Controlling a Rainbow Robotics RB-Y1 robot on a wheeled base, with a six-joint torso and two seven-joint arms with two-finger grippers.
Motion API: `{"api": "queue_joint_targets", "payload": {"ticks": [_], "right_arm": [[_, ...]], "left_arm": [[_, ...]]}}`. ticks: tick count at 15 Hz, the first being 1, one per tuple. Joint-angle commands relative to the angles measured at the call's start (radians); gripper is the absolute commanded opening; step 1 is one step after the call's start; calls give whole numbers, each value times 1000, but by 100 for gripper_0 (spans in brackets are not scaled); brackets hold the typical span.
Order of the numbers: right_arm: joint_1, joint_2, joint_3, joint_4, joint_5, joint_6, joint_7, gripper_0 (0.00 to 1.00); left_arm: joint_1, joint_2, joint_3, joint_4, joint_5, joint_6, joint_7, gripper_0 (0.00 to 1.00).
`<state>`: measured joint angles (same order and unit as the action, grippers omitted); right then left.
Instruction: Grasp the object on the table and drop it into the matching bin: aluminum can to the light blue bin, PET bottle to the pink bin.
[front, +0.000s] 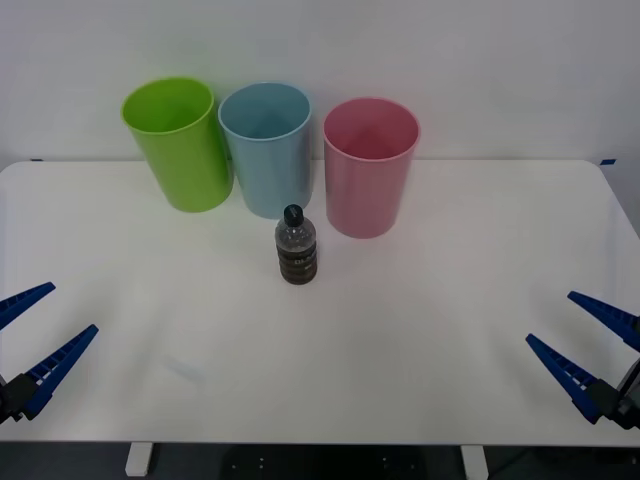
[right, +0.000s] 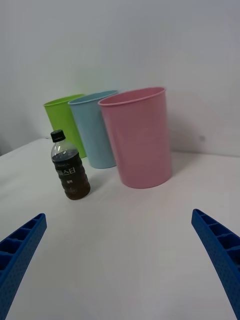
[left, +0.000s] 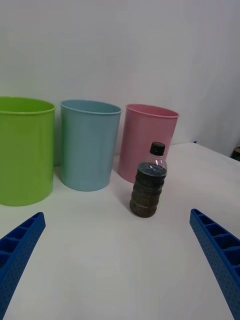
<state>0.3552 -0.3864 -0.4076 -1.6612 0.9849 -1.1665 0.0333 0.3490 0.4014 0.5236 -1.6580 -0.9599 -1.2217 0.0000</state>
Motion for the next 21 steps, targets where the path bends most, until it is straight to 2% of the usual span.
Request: {"api": "queue_joint_targets", "payload": {"ticks": [1,12,16,21], "right_arm": [[-38,0,64,40,15,8,17,100],[-239,0,254,221,51,50,99,100],[-292,3,349,245,44,171,132,100],[-328,30,415,247,44,291,178,100]], "left_arm": [[0,0,0,0,0,0,0,100],[0,0,0,0,0,0,0,100],[0,0,0,0,0,0,0,100],[0,0,0,0,0,0,0,100]]}}
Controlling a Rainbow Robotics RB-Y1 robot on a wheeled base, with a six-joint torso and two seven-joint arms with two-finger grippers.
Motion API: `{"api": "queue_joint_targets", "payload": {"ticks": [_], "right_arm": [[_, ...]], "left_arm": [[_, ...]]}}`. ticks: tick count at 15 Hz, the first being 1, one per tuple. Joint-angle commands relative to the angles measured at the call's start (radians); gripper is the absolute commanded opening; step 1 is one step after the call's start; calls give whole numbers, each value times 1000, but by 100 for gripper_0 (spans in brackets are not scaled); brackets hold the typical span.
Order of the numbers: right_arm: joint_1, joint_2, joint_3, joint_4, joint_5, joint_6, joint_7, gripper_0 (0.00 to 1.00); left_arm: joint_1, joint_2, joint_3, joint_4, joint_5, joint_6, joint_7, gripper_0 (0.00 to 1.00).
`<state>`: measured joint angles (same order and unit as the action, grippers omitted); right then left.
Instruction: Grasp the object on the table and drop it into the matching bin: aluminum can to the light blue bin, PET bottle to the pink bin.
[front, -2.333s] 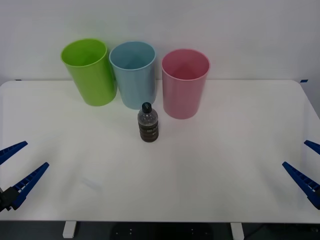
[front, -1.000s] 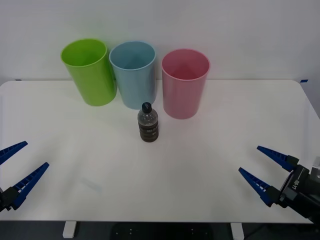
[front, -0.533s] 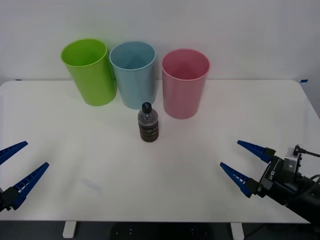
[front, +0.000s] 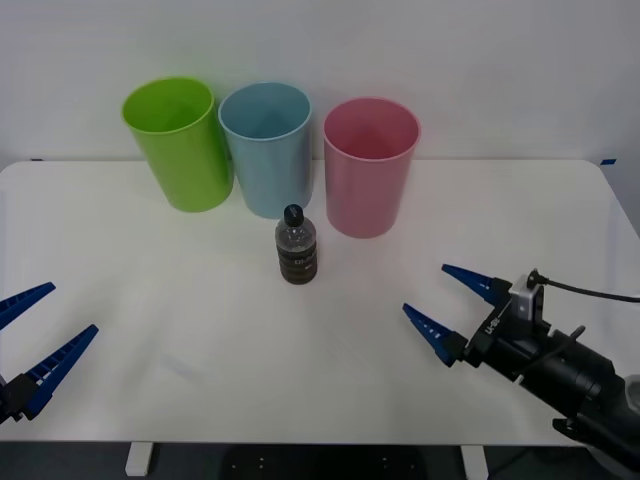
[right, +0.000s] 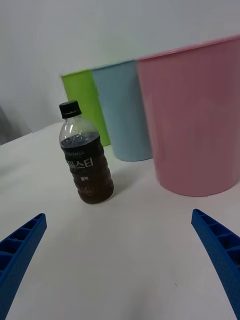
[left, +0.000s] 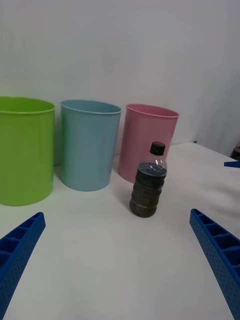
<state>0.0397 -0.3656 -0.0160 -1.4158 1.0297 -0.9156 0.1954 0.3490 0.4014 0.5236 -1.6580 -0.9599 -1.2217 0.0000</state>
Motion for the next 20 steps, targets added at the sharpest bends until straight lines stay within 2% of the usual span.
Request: {"api": "queue_joint_targets", "payload": {"ticks": [1,8,11,13,17,20], "right_arm": [[-20,20,44,0,0,63,27,100],[-69,80,189,1,7,255,73,100],[-86,120,237,0,33,347,84,100],[-87,158,246,0,79,391,84,100],[-104,201,307,1,102,508,88,100],[-110,240,320,1,144,543,88,100]], "left_arm": [[0,0,0,0,0,0,0,100],[0,0,0,0,0,0,0,100],[0,0,0,0,0,0,0,100],[0,0,0,0,0,0,0,100],[0,0,0,0,0,0,0,100],[0,0,0,0,0,0,0,100]]}}
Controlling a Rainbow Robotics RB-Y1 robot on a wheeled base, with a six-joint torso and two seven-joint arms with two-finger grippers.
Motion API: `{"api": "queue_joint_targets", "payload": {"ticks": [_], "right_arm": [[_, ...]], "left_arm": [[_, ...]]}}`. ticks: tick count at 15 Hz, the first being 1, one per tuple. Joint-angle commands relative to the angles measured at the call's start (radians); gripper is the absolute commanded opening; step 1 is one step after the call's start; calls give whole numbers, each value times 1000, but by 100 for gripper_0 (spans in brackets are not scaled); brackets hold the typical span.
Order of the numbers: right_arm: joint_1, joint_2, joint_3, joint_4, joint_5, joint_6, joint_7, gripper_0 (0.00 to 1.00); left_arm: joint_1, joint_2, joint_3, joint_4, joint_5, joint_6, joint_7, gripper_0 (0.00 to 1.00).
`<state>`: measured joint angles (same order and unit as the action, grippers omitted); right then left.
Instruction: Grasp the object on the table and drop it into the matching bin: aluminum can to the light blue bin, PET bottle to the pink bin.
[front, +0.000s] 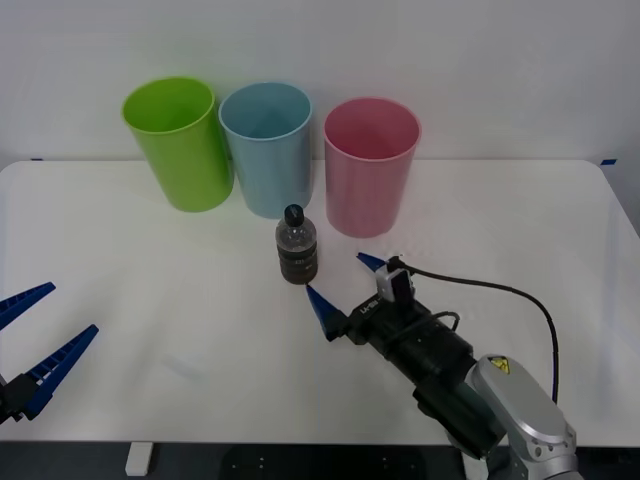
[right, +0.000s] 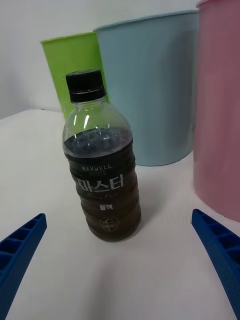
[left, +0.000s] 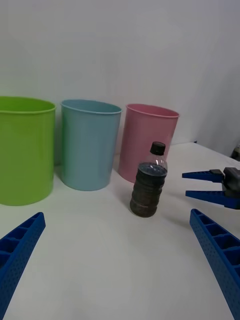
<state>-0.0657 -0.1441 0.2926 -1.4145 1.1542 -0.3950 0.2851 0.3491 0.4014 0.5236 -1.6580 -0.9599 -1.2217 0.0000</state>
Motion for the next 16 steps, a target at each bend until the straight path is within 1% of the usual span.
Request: {"api": "queue_joint_targets", "payload": {"ticks": [1,3,5,16], "right_arm": [[-14,21,30,0,21,45,0,100],[-52,28,45,46,16,56,0,100],[-132,44,40,146,12,48,6,100],[-364,117,7,430,-4,62,32,100]], "left_arm": [[0,0,0,0,0,0,0,100],[0,0,0,0,0,0,0,100],[0,0,0,0,0,0,0,100],[0,0,0,0,0,0,0,100]]}}
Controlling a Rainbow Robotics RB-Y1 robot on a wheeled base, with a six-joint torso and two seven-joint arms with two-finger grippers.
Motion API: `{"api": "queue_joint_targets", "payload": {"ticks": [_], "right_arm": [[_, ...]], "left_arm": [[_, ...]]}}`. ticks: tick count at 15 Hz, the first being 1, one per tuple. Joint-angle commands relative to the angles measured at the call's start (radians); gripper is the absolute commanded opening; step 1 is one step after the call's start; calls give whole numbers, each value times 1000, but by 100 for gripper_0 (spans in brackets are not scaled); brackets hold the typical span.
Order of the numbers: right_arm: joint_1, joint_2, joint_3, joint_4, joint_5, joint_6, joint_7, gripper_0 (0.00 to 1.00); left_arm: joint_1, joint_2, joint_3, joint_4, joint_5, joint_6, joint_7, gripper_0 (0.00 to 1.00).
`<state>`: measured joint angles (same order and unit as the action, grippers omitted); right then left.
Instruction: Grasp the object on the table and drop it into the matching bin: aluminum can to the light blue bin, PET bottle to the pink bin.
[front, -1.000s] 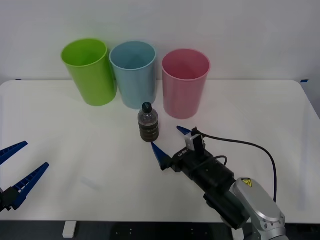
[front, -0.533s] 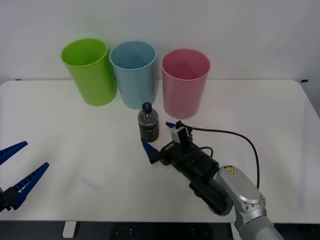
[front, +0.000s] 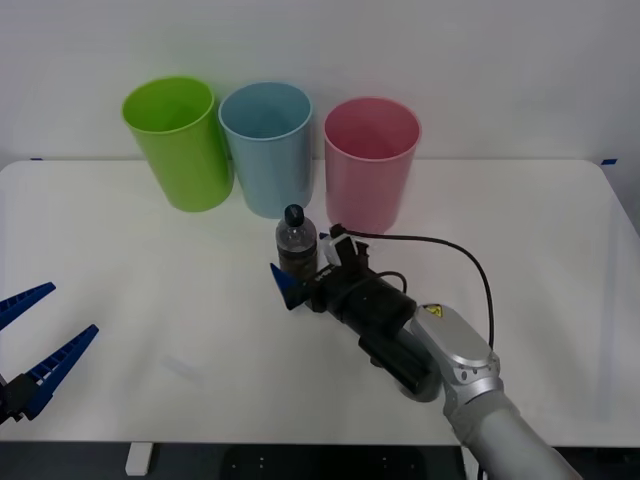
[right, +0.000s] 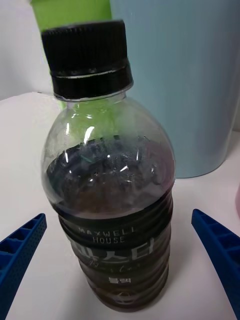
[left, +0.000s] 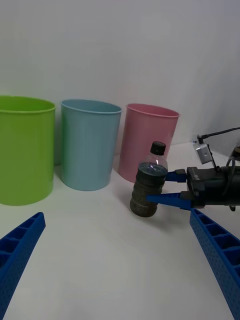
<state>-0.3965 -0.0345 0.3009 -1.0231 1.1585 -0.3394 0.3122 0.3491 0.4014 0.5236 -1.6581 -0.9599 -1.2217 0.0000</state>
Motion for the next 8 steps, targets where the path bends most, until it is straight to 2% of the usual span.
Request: {"api": "queue_joint_targets", "payload": {"ticks": [1,7,8], "right_arm": [[-48,13,-2,54,-11,13,10,100],[-58,19,6,60,-17,31,16,100],[-58,18,6,60,-19,31,18,50]], "left_arm": [[0,0,0,0,0,0,0,100],[0,0,0,0,0,0,0,100],[0,0,0,0,0,0,0,100]]}}
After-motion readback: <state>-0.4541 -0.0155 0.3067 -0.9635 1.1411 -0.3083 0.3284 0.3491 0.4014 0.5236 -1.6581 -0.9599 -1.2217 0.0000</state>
